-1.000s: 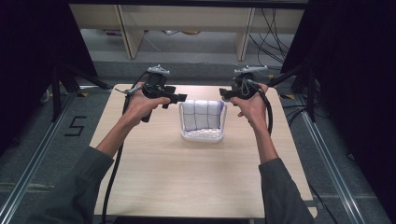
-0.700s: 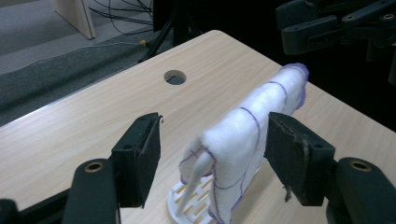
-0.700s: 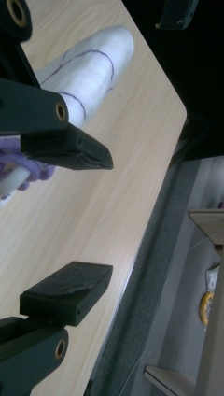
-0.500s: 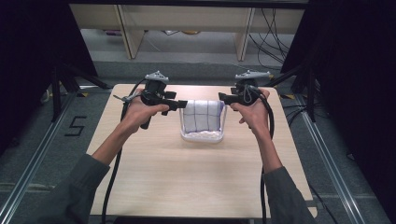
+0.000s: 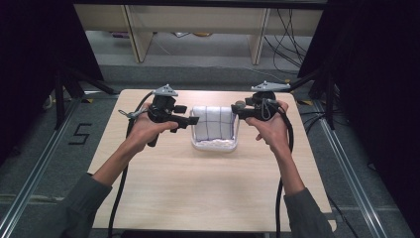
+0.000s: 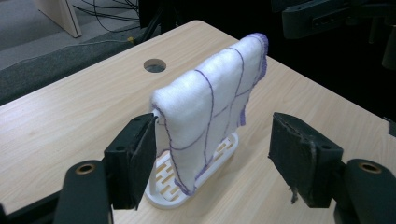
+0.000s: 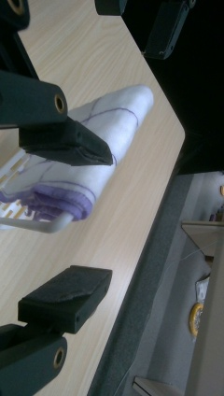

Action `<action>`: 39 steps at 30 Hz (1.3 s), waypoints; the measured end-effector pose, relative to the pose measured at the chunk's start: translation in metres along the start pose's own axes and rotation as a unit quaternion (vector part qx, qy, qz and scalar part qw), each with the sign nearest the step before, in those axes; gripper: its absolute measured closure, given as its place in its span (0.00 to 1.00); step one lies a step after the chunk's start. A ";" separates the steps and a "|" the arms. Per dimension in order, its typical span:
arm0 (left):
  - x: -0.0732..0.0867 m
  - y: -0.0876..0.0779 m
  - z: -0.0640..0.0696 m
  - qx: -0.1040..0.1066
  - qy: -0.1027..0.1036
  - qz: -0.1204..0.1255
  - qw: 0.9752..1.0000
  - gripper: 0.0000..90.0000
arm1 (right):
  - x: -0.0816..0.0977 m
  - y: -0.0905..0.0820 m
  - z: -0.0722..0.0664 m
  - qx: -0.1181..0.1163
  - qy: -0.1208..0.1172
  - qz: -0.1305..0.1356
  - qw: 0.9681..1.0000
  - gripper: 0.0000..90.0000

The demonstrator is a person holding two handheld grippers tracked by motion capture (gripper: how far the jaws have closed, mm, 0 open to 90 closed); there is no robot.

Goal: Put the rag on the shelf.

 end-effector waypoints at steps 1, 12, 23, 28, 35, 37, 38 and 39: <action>0.001 -0.002 0.001 0.001 -0.001 -0.001 1.000 0.35 | 0.000 -0.002 -0.002 -0.003 0.002 0.001 1.000 0.43; 0.019 -0.017 0.010 0.010 -0.004 0.003 1.000 0.33 | 0.017 -0.021 -0.017 -0.020 -0.009 0.012 1.000 0.42; 0.034 -0.029 0.020 0.019 -0.001 0.006 1.000 0.33 | 0.037 -0.034 -0.033 -0.040 -0.015 0.009 0.999 0.42; 0.039 -0.035 0.027 0.029 0.000 0.013 1.000 0.32 | 0.046 -0.038 -0.040 -0.049 -0.017 0.004 0.999 0.40; 0.052 -0.044 0.038 0.040 0.008 0.011 0.999 0.30 | 0.061 -0.042 -0.049 -0.067 -0.001 0.001 0.998 0.32; 0.056 -0.047 0.039 0.042 0.006 0.014 0.999 0.30 | 0.064 -0.041 -0.050 -0.074 -0.007 0.009 0.997 0.31; 0.056 -0.047 0.039 0.042 0.006 0.014 0.999 0.30 | 0.066 -0.042 -0.050 -0.073 -0.011 0.008 0.997 0.31; 0.058 -0.049 0.038 0.041 0.006 0.015 0.999 0.30 | 0.066 -0.042 -0.050 -0.073 -0.011 0.008 0.997 0.31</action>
Point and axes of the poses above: each handheld gripper's, and its own axes: y roughly forward along the jaws, x roughly out of its underside, z roughly to its right, the point moved 7 cm from there along y, roughly forward along the jaws, and after that the axes turned 12 degrees about z, right-handed, at the moved point
